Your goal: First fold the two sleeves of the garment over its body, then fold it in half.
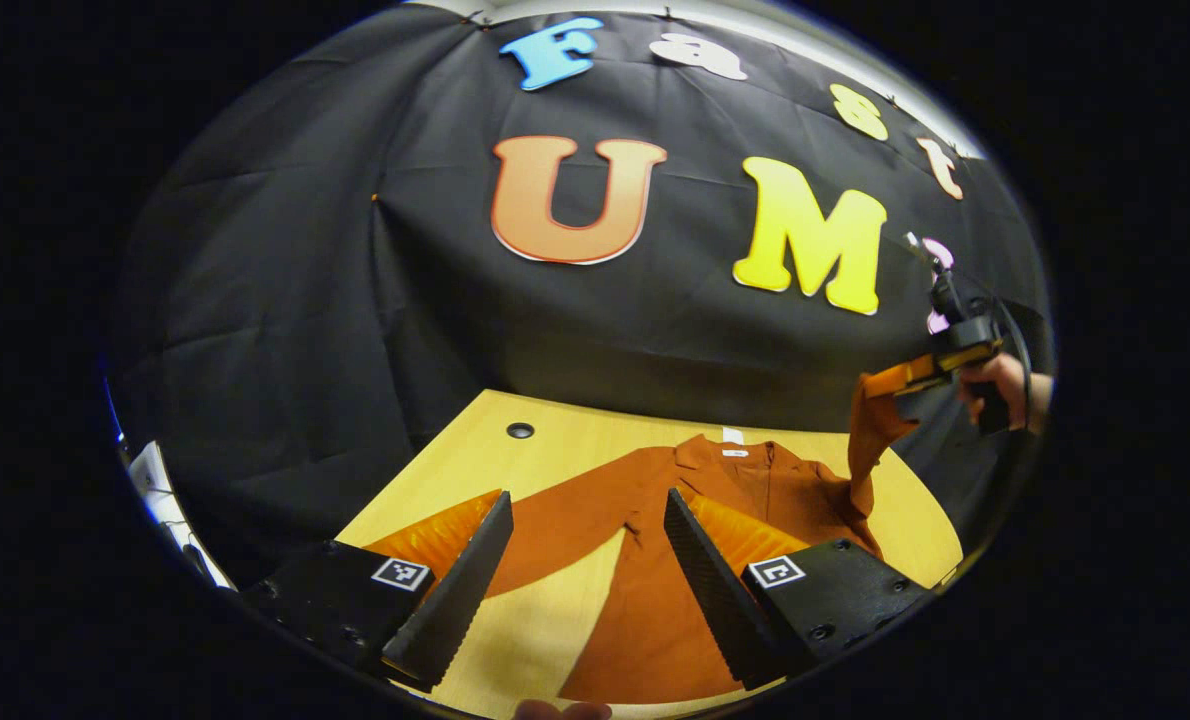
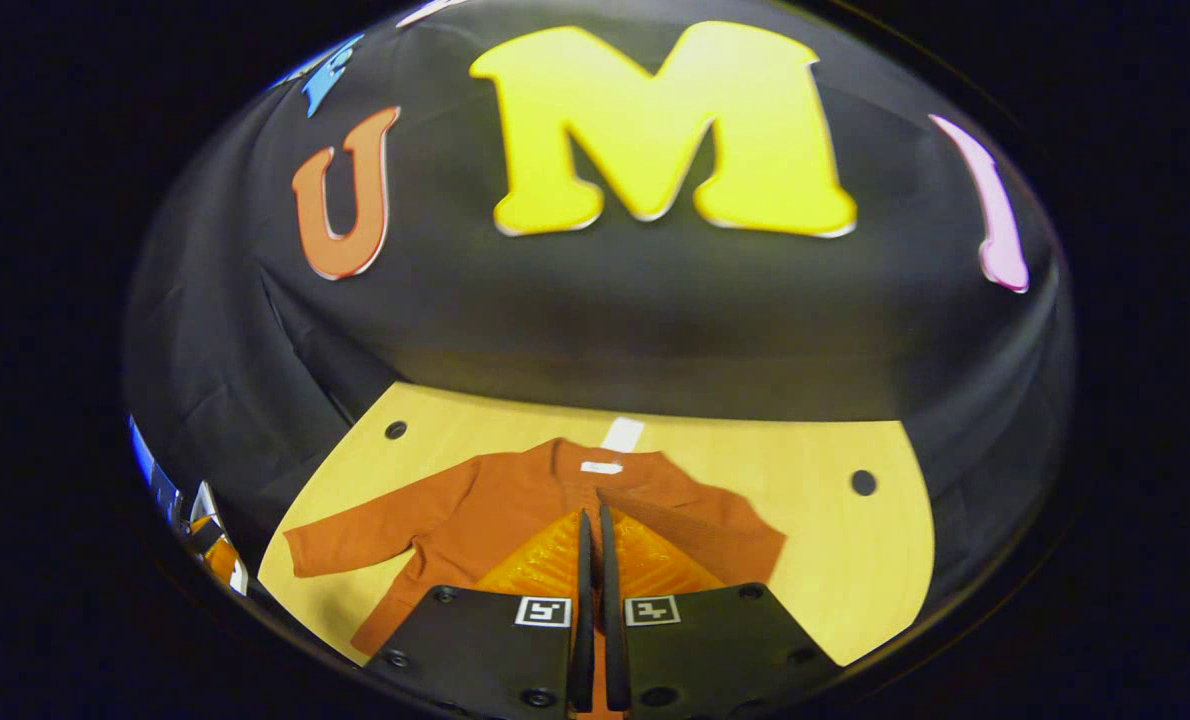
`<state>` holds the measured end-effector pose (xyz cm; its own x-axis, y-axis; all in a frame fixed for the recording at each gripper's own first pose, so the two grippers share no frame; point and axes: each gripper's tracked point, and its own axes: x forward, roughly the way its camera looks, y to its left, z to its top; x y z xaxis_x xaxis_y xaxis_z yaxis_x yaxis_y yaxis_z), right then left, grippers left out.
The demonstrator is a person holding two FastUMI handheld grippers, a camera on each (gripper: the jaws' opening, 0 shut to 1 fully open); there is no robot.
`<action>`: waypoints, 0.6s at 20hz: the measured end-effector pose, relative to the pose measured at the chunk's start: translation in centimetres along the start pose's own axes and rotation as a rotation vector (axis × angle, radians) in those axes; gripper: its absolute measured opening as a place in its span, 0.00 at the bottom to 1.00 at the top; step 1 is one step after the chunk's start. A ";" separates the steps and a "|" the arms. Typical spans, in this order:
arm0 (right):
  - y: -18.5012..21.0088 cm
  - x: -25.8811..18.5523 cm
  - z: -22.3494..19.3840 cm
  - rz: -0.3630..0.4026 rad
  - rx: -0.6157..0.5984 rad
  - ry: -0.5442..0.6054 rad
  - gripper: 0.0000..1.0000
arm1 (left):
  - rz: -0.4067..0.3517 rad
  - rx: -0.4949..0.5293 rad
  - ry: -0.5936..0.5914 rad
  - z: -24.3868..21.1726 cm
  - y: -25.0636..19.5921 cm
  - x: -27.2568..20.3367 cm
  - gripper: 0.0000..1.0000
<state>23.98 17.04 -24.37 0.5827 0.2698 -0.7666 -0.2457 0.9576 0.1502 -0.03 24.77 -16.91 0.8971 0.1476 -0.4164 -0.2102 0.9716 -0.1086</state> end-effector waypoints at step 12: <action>12.7 16.6 -10.7 0.089 -0.059 0.300 0.06 | 0.108 -0.086 0.063 -2.8 10.5 -1.0 0.98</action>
<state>22.28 32.61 -41.86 0.3044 0.3019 -0.9034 -0.3354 0.9217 0.1950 -4.22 34.34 -20.13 0.8419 0.2355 -0.4855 -0.3387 0.9310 -0.1357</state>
